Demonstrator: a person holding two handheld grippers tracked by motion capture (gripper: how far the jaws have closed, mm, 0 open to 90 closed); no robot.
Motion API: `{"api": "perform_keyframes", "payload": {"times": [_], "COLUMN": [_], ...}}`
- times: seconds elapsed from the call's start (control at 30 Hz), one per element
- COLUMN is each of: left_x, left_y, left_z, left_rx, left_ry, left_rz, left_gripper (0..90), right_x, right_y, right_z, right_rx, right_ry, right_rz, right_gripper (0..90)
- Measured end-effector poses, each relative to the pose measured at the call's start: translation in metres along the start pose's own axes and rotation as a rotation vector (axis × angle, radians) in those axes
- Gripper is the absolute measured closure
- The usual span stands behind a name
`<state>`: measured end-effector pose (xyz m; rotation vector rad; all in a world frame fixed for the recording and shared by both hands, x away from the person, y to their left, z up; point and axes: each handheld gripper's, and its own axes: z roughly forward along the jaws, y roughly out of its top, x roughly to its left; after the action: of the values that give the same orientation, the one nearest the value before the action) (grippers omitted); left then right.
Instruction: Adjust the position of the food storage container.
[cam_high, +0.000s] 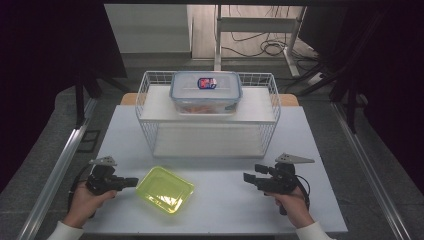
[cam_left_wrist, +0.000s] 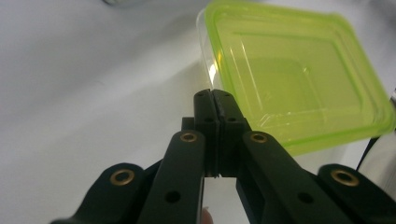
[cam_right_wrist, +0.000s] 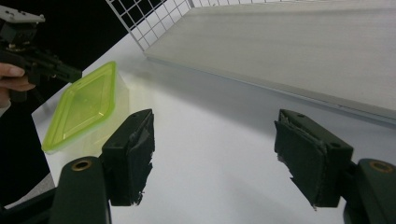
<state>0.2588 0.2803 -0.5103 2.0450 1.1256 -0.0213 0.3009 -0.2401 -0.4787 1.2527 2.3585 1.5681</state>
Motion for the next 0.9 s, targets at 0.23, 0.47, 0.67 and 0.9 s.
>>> {"api": "perform_keyframes", "payload": {"times": [0.23,0.47,0.67,0.9], "left_x": [-0.012,-0.02,-0.028,-0.037], "left_y": [-0.006,-0.016,-0.016,-0.012], "left_z": [0.001,0.002,0.009,0.021], "left_rx": [0.011,0.023,0.027,0.039], "left_ry": [-0.023,-0.045,-0.092,-0.105], "left_rz": [0.018,0.028,0.017,0.017], "left_gripper": [89.5,89.2,88.9,89.5], "right_x": [0.0,0.0,0.001,0.002], "right_y": [0.0,0.0,-0.001,-0.001], "right_z": [0.0,0.0,0.002,0.004], "right_rx": [-0.002,0.003,0.012,0.027], "right_ry": [0.001,0.001,-0.006,-0.008], "right_rz": [-0.001,0.0,0.002,-0.005], "right_gripper": [28.8,28.8,28.8,28.8]}}
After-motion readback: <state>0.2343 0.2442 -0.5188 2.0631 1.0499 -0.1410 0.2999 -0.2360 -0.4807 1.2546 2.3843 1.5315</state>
